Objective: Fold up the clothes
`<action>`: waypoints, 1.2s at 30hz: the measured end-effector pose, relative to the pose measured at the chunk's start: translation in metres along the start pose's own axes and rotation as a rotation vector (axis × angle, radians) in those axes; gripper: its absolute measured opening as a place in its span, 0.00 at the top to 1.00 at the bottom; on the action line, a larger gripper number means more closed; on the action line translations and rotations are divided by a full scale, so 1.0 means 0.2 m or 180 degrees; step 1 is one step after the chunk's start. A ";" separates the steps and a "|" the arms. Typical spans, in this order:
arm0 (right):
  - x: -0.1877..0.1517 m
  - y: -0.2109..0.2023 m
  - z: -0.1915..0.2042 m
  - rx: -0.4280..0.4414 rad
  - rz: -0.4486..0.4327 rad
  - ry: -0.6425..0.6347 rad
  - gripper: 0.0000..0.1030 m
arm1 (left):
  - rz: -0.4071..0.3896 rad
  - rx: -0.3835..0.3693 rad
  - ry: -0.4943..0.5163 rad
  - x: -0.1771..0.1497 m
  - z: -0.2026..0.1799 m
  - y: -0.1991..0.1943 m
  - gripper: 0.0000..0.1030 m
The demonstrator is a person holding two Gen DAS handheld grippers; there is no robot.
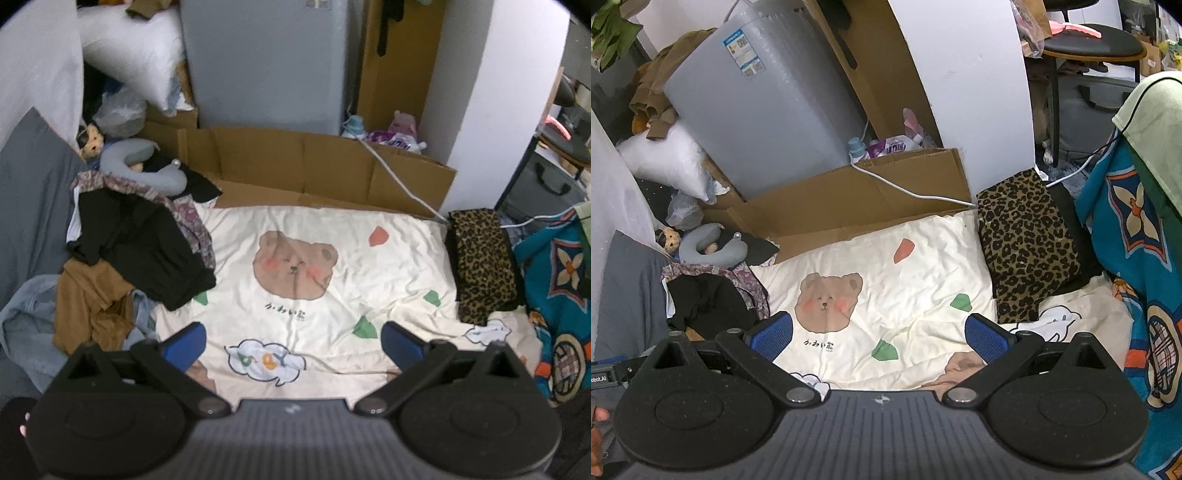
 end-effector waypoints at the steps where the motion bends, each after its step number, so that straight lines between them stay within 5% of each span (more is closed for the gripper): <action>1: -0.01 0.01 0.00 -0.0006 -0.0003 0.0004 0.01 | 0.0005 0.0011 -0.0023 -0.01 0.01 0.01 0.01; 14: -0.07 0.12 0.11 0.0007 -0.0087 -0.0120 0.01 | 0.0019 -0.0060 -0.0177 -0.11 0.03 0.15 0.01; 36: -0.22 0.37 0.24 -0.0054 0.0276 -0.0262 0.01 | 0.0275 -0.0015 -0.0294 -0.19 0.02 0.25 0.01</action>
Point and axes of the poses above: each gripper's, at about its wrist camera, not at the fingertips, and y roughly the way its jaws point, z to its left, x to its top, the point moved 5 cm from there along y, roughly the way its jaws point, and after that the axes turned 3 degrees about y, right-handed, at the moved point
